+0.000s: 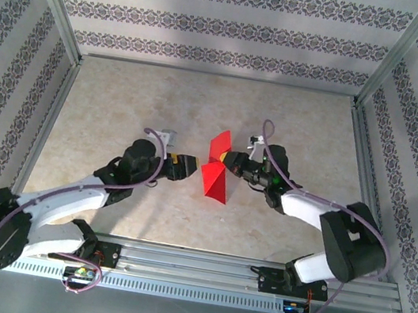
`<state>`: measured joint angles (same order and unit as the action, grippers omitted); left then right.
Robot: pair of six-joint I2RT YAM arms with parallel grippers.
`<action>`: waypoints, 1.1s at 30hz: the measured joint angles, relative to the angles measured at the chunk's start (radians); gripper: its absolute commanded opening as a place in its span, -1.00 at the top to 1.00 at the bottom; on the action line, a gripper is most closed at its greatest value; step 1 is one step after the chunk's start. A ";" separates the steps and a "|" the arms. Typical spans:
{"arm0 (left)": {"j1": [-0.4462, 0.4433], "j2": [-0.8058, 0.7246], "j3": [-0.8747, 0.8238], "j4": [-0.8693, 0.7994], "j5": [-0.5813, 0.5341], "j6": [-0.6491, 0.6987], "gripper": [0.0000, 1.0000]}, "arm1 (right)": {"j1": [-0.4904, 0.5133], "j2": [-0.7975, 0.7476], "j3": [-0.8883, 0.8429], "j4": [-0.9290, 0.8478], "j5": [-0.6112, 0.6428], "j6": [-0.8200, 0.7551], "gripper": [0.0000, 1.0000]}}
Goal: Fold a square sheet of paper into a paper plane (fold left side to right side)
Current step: Turn over the paper at the bottom-center of the table.
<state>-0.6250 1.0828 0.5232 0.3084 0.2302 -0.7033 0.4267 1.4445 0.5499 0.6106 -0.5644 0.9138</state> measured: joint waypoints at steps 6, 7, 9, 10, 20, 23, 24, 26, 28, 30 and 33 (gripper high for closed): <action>0.018 -0.191 -0.066 -0.008 -0.003 0.014 -0.94 | -0.102 -0.175 -0.025 0.000 -0.069 0.024 1.00; 0.020 -0.213 -0.071 -0.008 -0.002 0.014 -0.95 | -0.118 -0.204 -0.026 0.001 -0.079 0.031 1.00; 0.025 -0.243 -0.075 -0.005 0.011 0.014 -0.95 | -0.151 -0.262 -0.027 0.003 -0.097 0.049 1.00; 0.026 -0.251 -0.076 0.006 0.024 0.014 -0.95 | -0.166 -0.290 -0.027 0.005 -0.105 0.060 1.00; 0.029 -0.085 0.002 0.195 0.260 -0.081 -0.88 | -0.201 -0.401 -0.026 0.081 -0.146 0.198 1.00; 0.029 -0.010 0.042 0.267 0.326 -0.127 -0.88 | -0.191 -0.400 -0.026 0.129 -0.145 0.245 1.00; 0.029 0.006 0.050 0.288 0.341 -0.138 -0.88 | -0.184 -0.399 -0.026 0.143 -0.144 0.254 1.00; 0.024 0.040 0.064 0.332 0.364 -0.162 -0.86 | -0.160 -0.392 -0.026 0.172 -0.143 0.275 1.00; 0.020 0.068 0.074 0.364 0.377 -0.181 -0.85 | -0.137 -0.380 -0.026 0.197 -0.143 0.291 1.00; 0.016 0.093 0.079 0.392 0.384 -0.197 -0.83 | -0.116 -0.368 -0.026 0.214 -0.141 0.303 1.00; 0.011 0.127 0.080 0.427 0.392 -0.219 -0.74 | -0.088 -0.349 -0.020 0.233 -0.139 0.317 1.00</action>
<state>-0.6136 1.2098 0.6033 0.7357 0.6224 -0.9218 0.3386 1.0954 0.5301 0.8433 -0.7033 1.2304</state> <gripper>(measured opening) 0.895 0.055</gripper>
